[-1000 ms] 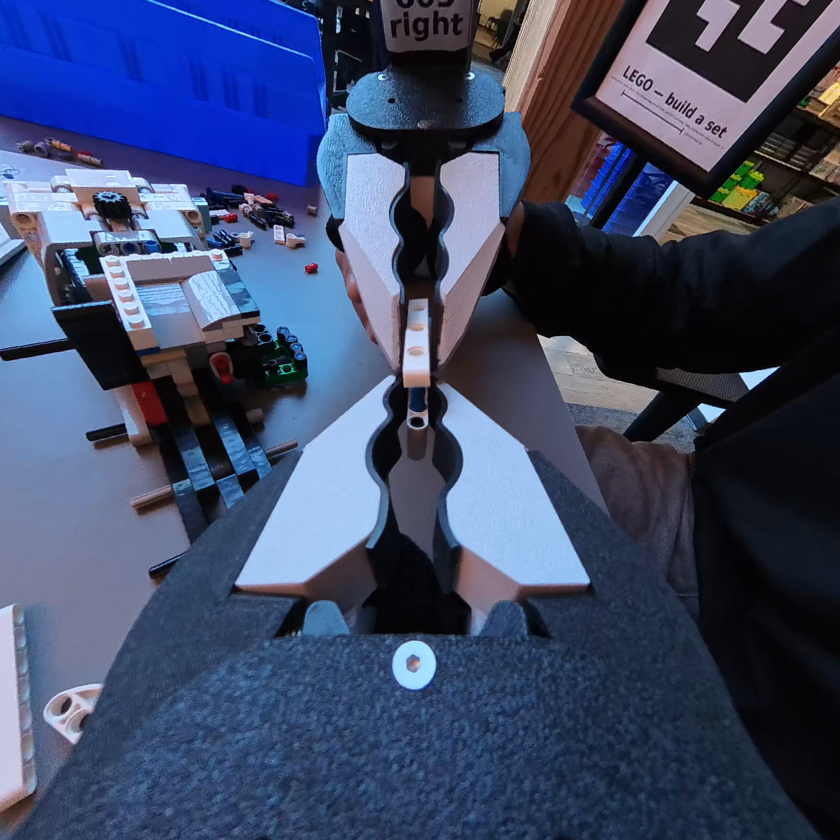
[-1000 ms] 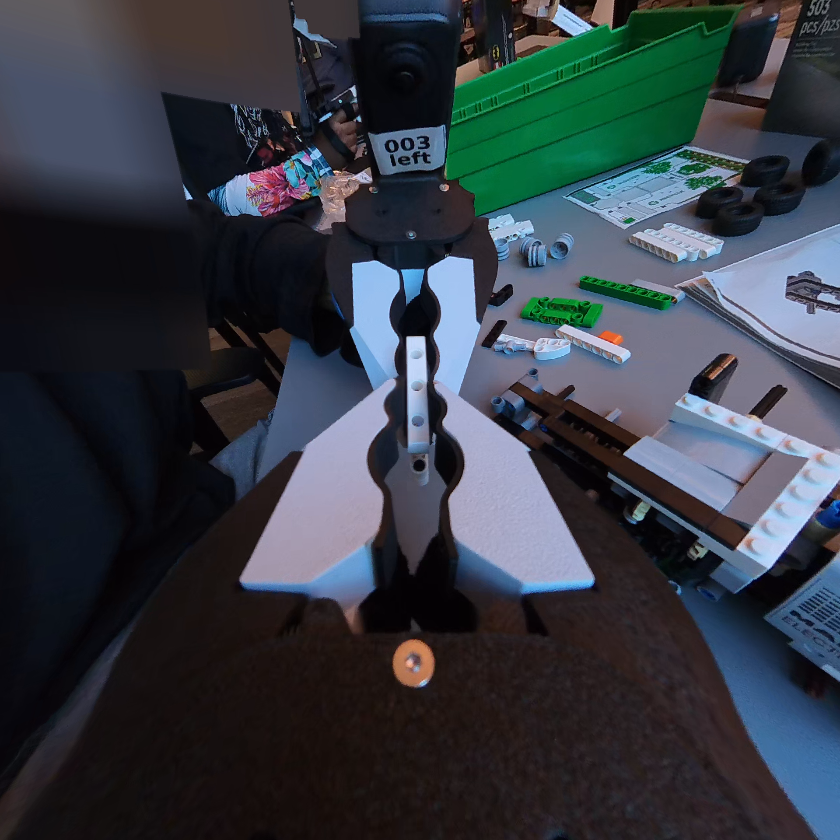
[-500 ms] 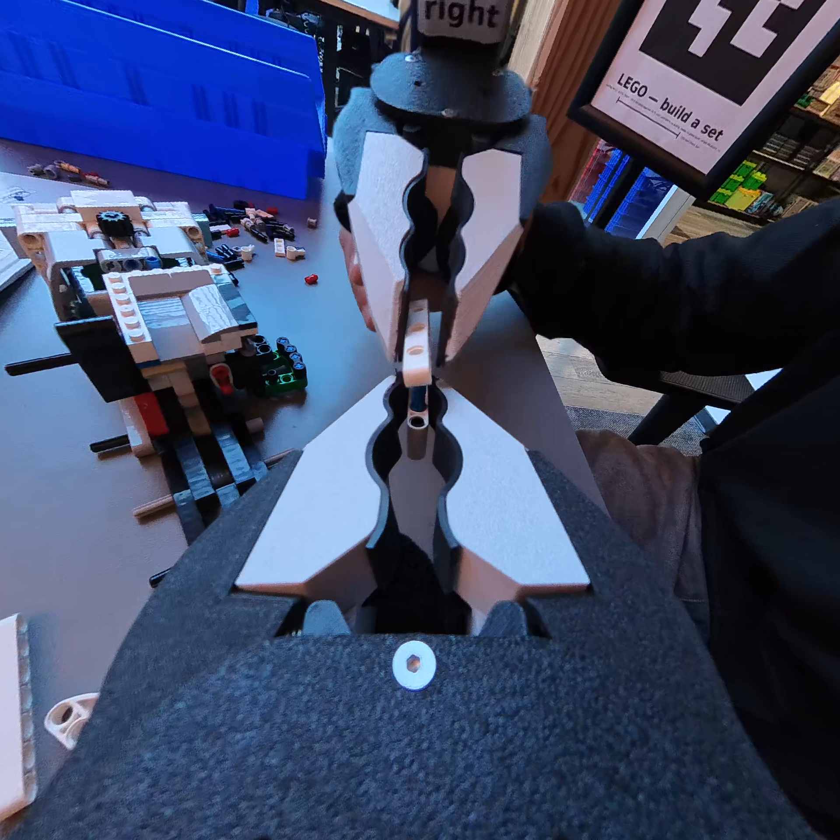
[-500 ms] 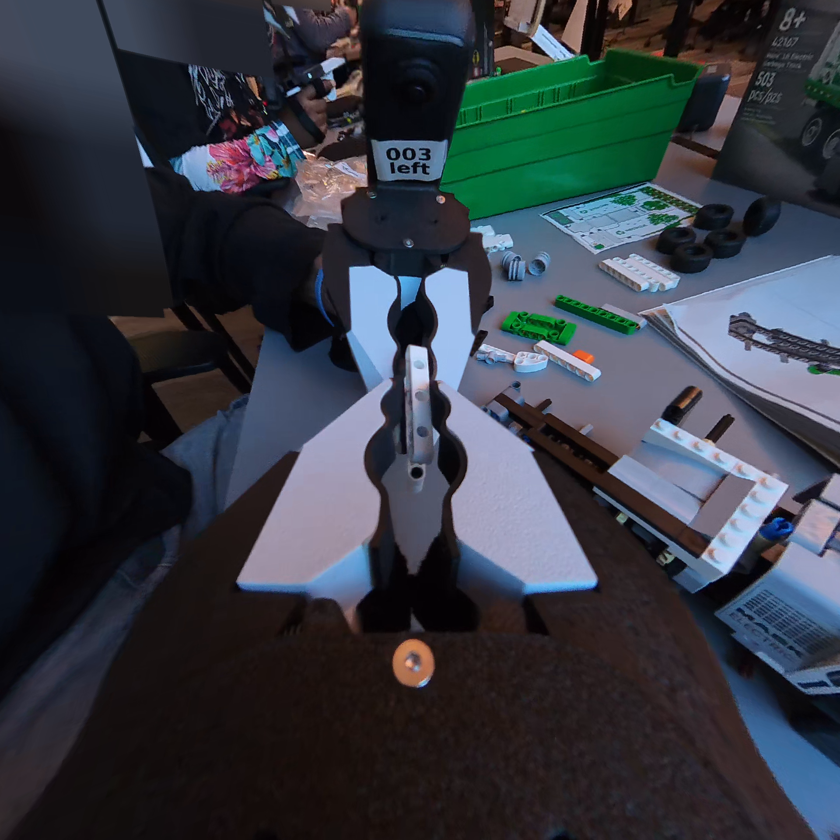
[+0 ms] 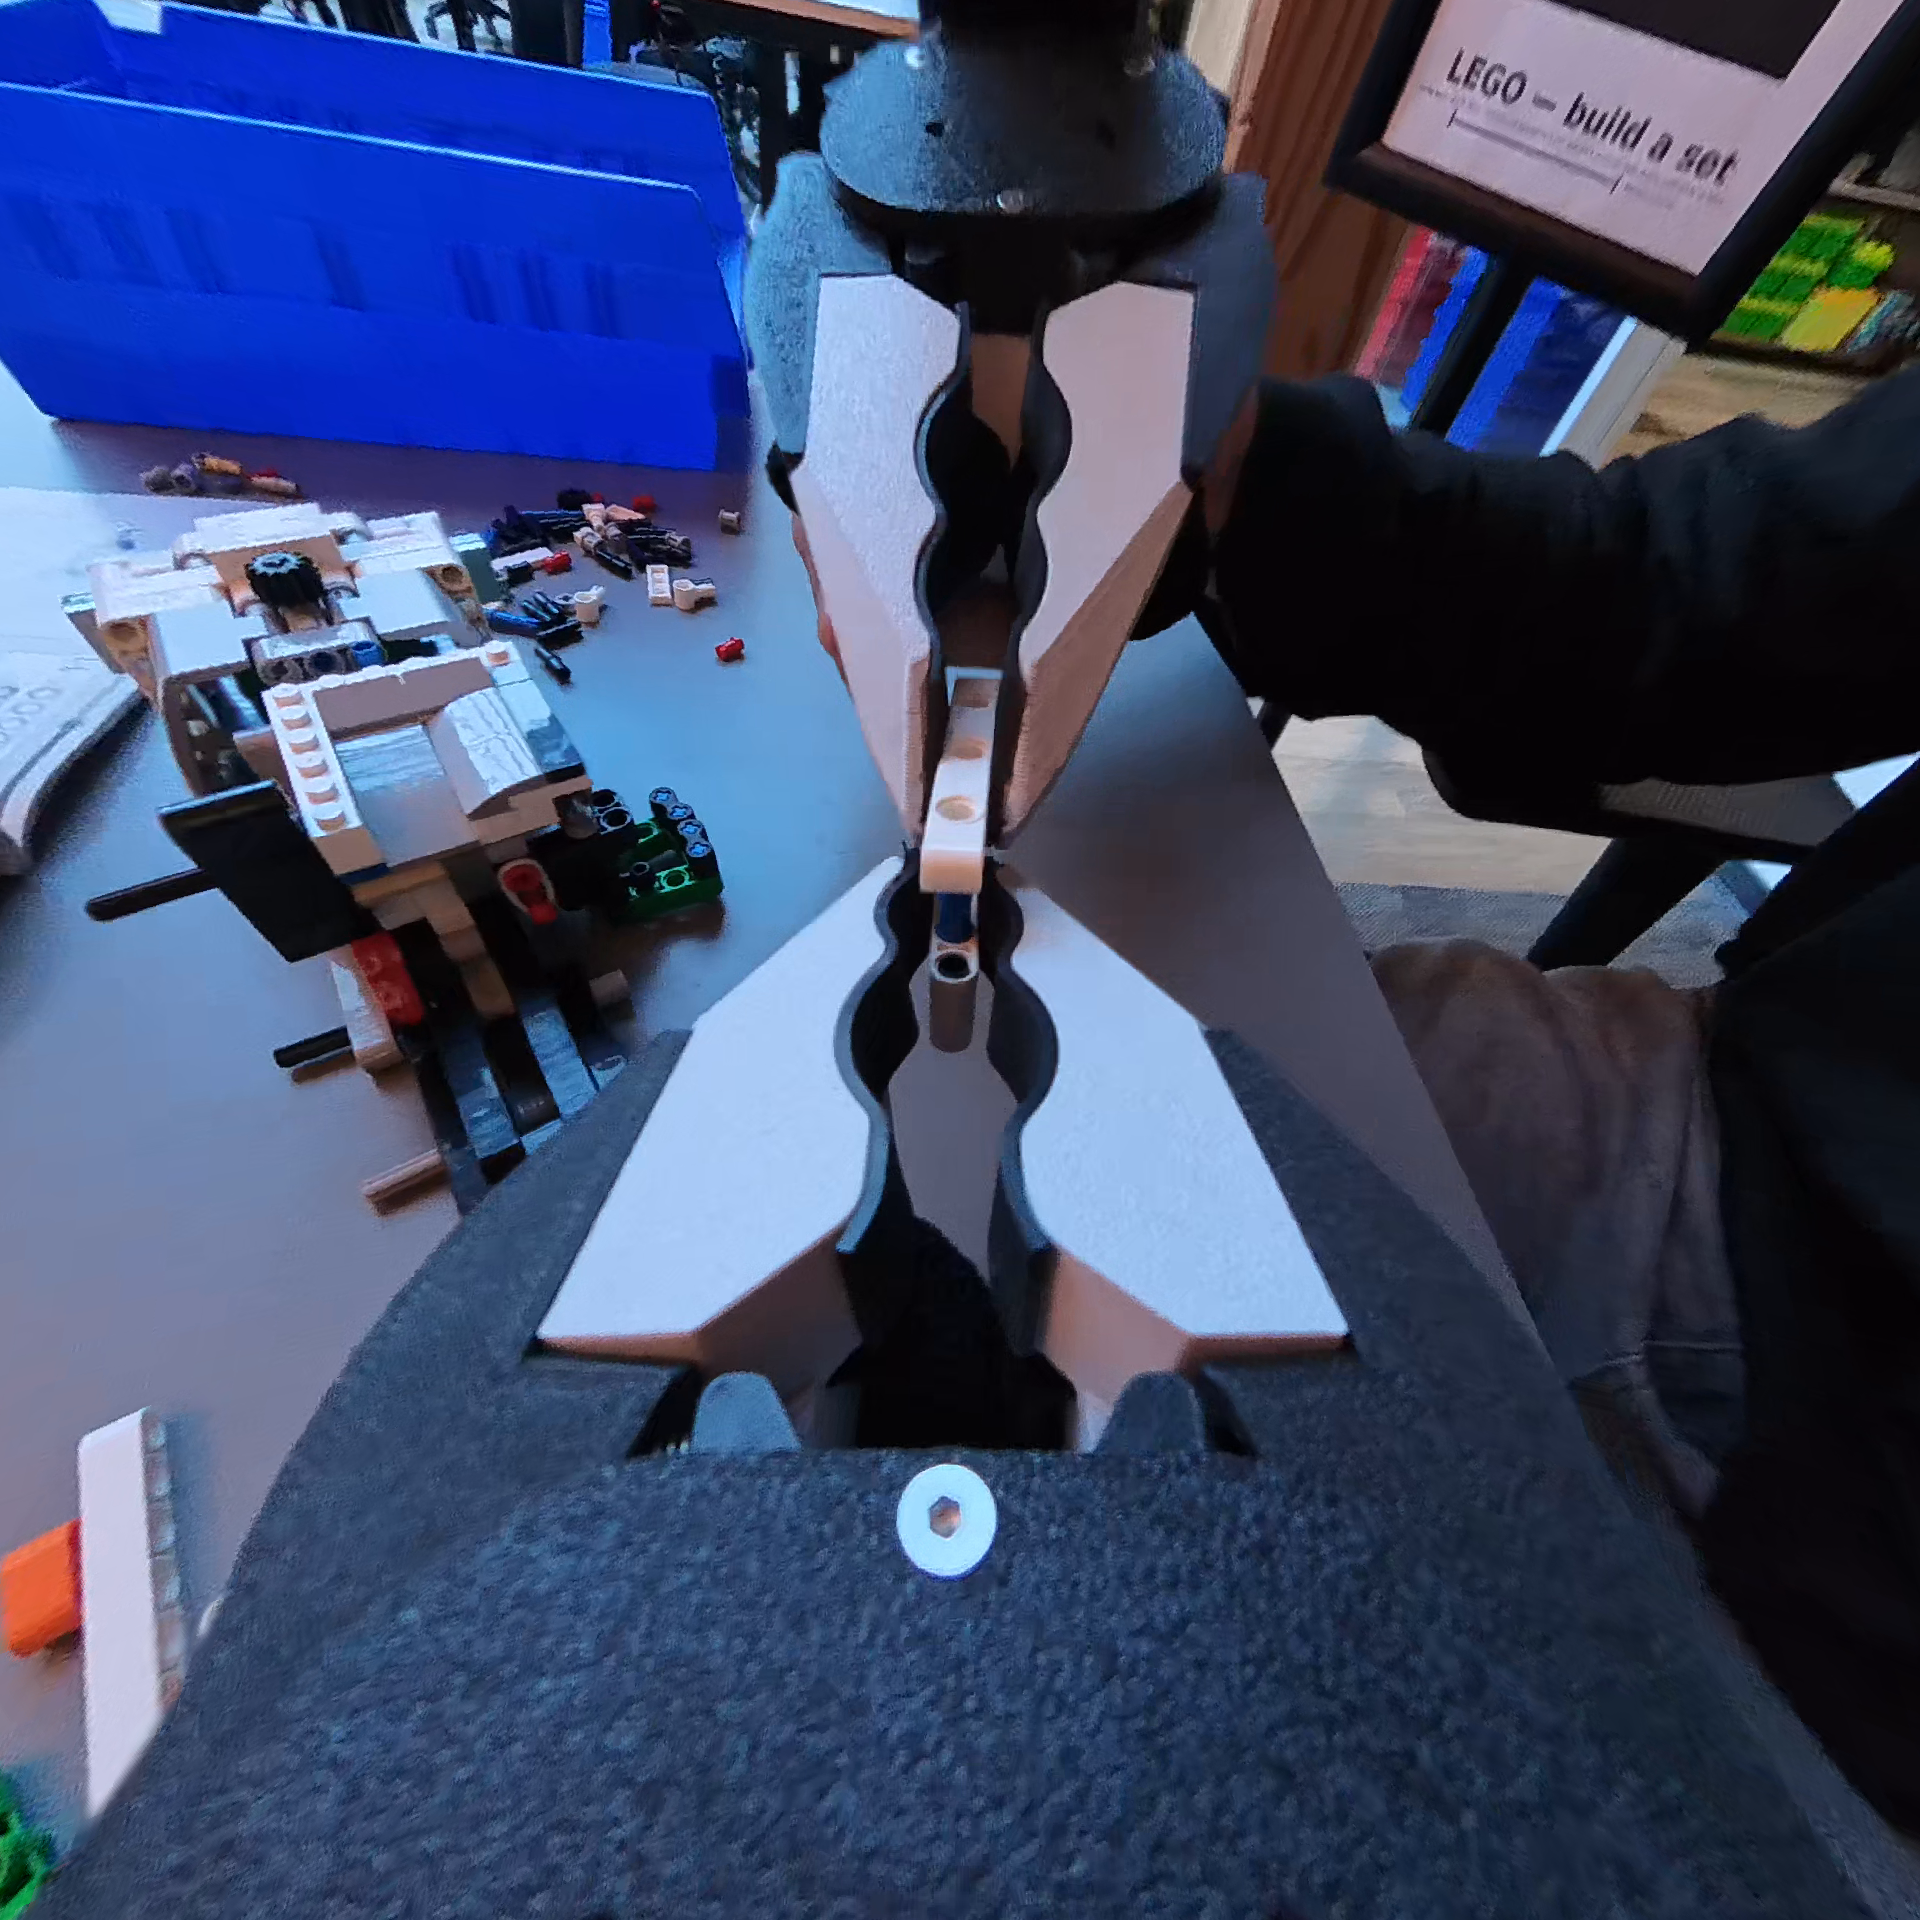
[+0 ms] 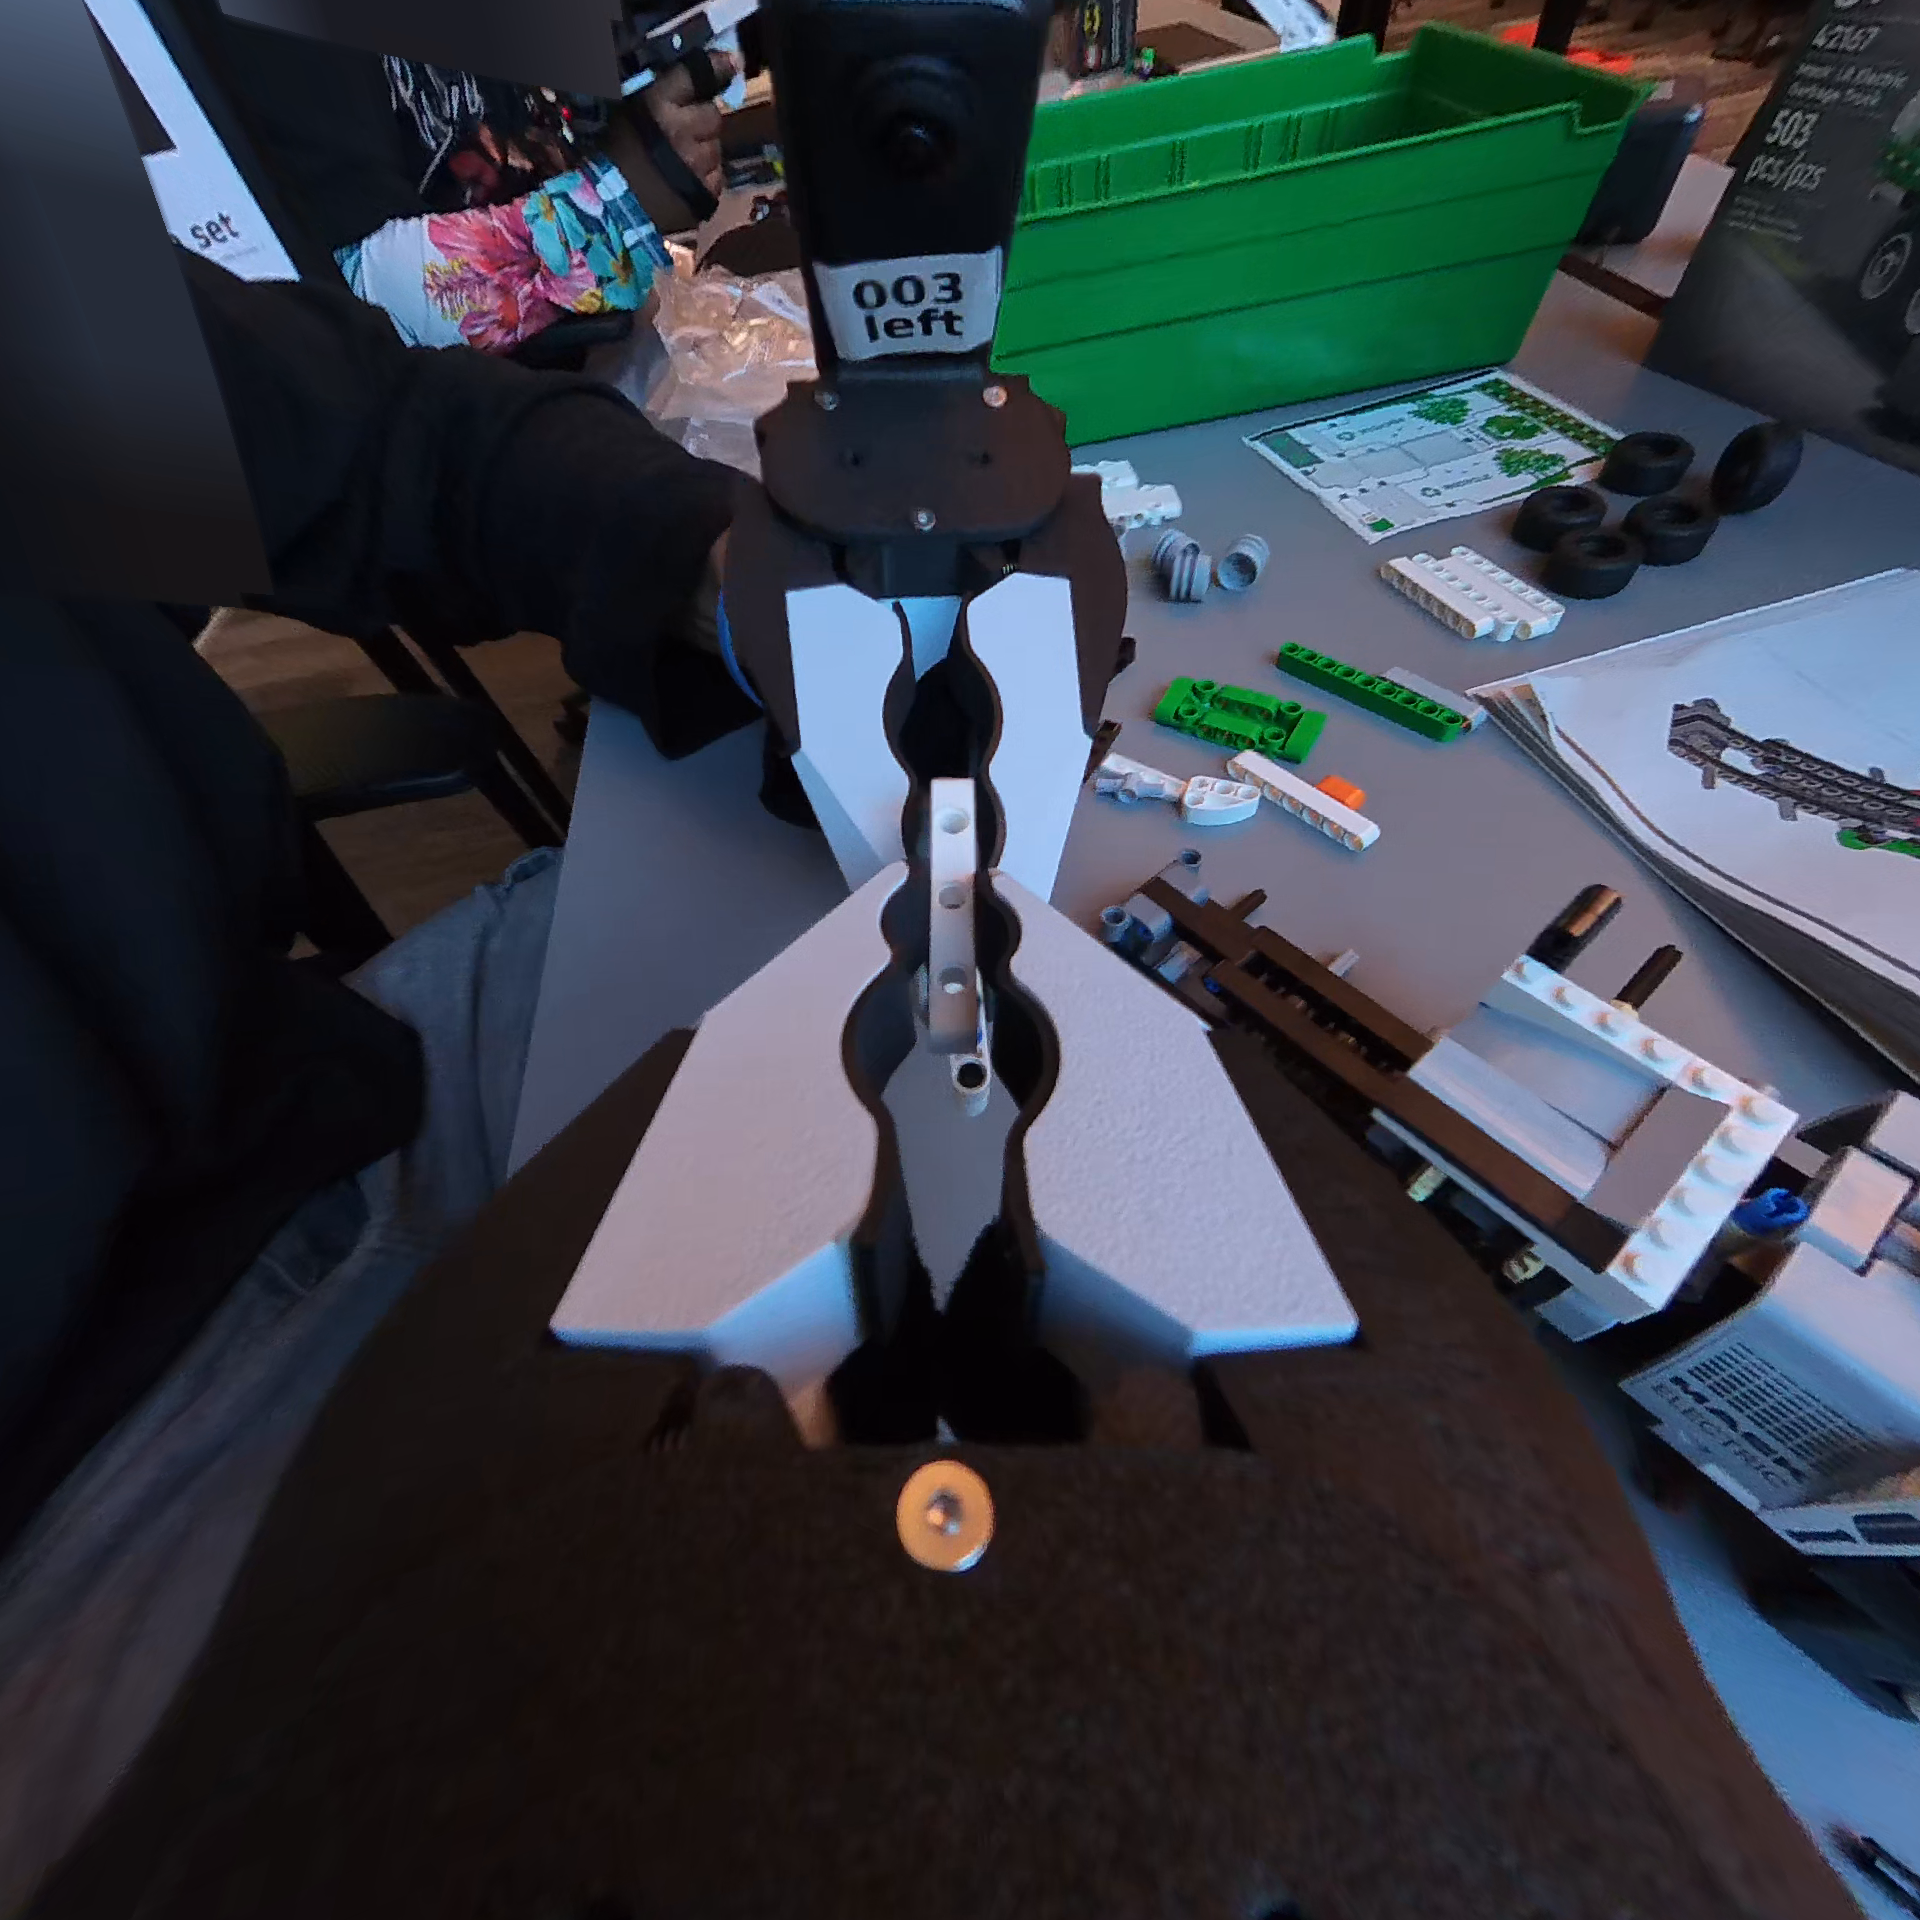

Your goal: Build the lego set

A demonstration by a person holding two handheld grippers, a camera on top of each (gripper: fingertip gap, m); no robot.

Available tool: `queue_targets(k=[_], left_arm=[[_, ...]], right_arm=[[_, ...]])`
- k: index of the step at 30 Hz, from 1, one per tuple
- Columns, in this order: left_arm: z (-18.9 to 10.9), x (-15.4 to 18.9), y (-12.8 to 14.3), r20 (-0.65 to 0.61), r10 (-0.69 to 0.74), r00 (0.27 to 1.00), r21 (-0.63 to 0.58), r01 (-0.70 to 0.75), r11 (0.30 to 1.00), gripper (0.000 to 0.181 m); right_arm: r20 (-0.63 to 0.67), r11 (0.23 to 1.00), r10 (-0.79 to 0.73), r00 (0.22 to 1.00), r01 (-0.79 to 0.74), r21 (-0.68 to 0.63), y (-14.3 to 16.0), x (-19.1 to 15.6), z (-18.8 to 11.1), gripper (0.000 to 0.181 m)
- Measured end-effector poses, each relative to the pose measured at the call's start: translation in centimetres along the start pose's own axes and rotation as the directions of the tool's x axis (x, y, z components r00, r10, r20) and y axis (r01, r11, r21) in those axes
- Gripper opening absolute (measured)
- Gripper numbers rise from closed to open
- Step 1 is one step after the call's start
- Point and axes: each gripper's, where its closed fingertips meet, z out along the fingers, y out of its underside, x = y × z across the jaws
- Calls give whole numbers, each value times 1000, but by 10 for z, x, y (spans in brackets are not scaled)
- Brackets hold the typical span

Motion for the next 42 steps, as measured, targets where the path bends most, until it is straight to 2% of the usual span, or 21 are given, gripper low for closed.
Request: queue_targets(k=[6,12,17,20,23,26,32,35,42], left_arm=[[3,-1,7,32,36,999,-45,-35,998,6],[5,3,10,5,16,1000,-63,-15,998,7],[8,0,19,108,216,970,-148,-199,969,7],[10,-1,22,146,348,926,-207,-315,926,7],[10,0,24,150,380,913,-222,-343,913,6],[11,4,21,128,352,927,-190,-325,927,7],[16,6,29,131,407,904,-227,-372,900,7],[18,6,36,129,455,881,-269,-410,871,7],[16,6,30,109,371,922,-220,-341,914,6]], right_arm=[[-34,993,-76,996,73,-89,9,-1,1,7],[-29,978,-170,985,165,-129,14,-3,1,7],[-62,932,-280,958,256,-257,23,-5,3,7],[-62,904,-317,946,281,-323,27,-9,2,7],[-79,878,-367,927,317,-359,29,-11,2,7],[-91,856,-426,900,369,-361,28,-13,1,7],[-33,911,-283,958,258,-323,38,-19,1,8],[-16,901,-275,961,251,-354,46,-20,2,8],[-80,832,-441,894,374,-410,42,-16,3,7]])
